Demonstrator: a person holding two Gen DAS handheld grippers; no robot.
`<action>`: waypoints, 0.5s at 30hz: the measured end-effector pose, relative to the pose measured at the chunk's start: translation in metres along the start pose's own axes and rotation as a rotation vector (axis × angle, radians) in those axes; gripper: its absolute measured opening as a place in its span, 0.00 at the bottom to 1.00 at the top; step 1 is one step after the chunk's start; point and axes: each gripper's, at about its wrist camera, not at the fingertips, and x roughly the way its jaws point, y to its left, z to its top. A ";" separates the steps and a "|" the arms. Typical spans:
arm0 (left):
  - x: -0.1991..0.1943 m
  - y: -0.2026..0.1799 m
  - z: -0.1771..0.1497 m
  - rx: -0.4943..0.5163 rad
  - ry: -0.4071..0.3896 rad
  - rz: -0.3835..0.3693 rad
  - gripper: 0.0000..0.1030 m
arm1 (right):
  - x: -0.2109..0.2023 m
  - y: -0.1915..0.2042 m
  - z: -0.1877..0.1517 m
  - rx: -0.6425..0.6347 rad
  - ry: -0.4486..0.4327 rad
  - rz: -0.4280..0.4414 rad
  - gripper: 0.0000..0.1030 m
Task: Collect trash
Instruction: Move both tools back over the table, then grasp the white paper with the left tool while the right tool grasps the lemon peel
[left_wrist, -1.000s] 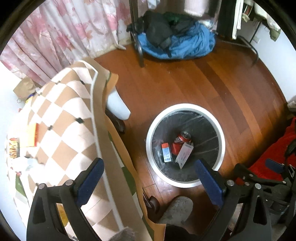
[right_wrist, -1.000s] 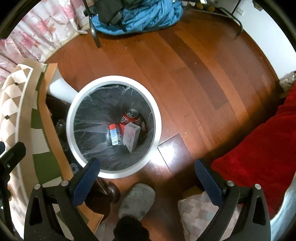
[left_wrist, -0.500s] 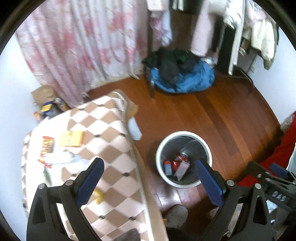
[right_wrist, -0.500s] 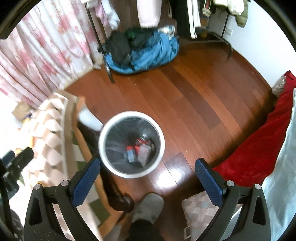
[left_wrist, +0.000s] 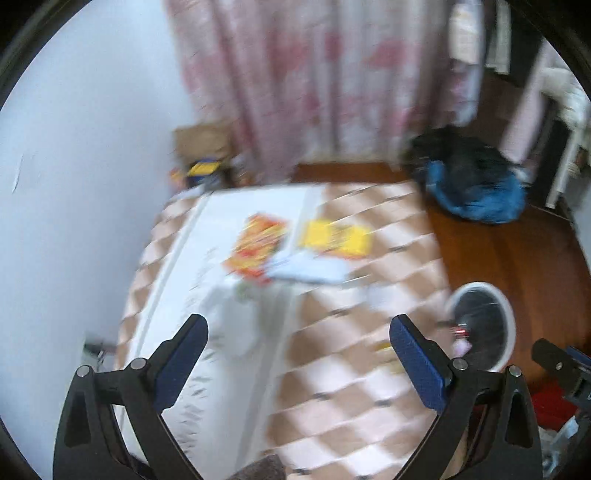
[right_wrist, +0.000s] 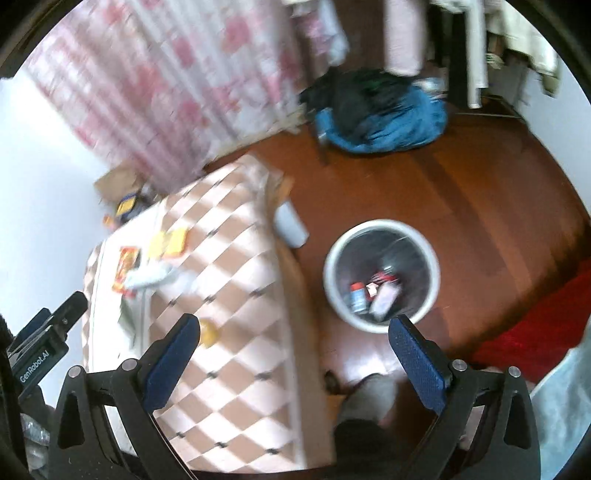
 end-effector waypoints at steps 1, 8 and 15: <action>0.010 0.017 -0.005 -0.019 0.022 0.015 0.98 | 0.014 0.013 -0.004 -0.008 0.025 0.011 1.00; 0.079 0.098 -0.038 -0.101 0.144 0.069 0.98 | 0.112 0.070 -0.025 -0.018 0.181 0.046 0.79; 0.133 0.126 -0.043 -0.125 0.236 0.000 0.97 | 0.182 0.100 -0.040 -0.016 0.299 0.038 0.51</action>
